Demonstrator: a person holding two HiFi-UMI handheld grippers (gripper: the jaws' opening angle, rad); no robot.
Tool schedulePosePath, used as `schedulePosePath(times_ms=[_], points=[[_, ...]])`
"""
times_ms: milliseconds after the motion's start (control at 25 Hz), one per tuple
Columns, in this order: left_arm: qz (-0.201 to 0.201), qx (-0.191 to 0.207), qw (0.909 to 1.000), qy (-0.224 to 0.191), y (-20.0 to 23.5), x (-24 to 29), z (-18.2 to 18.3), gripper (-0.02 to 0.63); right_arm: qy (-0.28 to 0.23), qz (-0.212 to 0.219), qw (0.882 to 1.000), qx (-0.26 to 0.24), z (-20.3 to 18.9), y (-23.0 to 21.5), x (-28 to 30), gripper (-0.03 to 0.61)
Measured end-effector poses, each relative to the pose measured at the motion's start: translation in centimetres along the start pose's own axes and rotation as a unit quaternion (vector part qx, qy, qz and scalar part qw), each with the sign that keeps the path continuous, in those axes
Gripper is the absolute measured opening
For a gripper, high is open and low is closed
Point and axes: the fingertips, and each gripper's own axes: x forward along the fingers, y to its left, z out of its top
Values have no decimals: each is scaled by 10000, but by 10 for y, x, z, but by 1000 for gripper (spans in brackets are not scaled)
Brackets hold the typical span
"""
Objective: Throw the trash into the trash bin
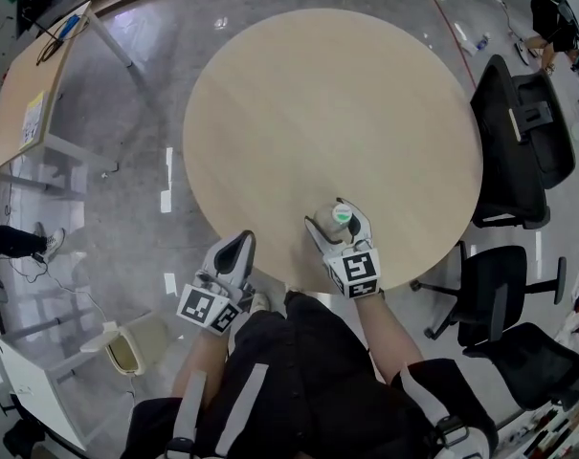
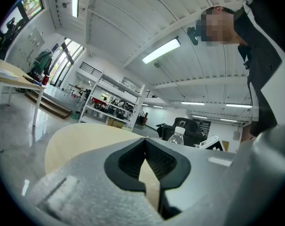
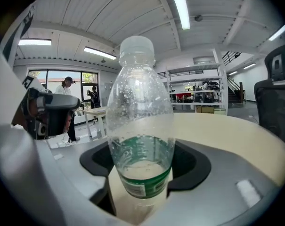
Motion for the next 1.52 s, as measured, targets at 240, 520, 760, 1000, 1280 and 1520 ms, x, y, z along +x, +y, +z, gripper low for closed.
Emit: schedulePosePath(times_ms=[240, 520, 760, 1000, 1280, 1520], points=[[394, 253, 9978, -466, 19, -14, 34, 5, -461, 302, 9983, -213, 47, 0, 19, 327], [1527, 303, 9826, -1015, 67, -91, 64, 3, -848, 979, 9904, -490, 91, 59, 51, 325], [2182, 444, 9613, -1624, 75, -165, 100, 4, -1023, 1591, 9805, -531, 117, 121, 60, 325], [3166, 818, 9243, -1971, 90, -298, 129, 3, -1258, 2633, 9544, -632, 154, 268, 63, 325], [4384, 801, 8601, -2481, 97, -438, 123, 3, -1281, 3711, 9139, -1033, 155, 401, 52, 325], [5092, 797, 8104, -2786, 82, -524, 108, 3, -1179, 4375, 8809, -1365, 144, 482, 29, 325]])
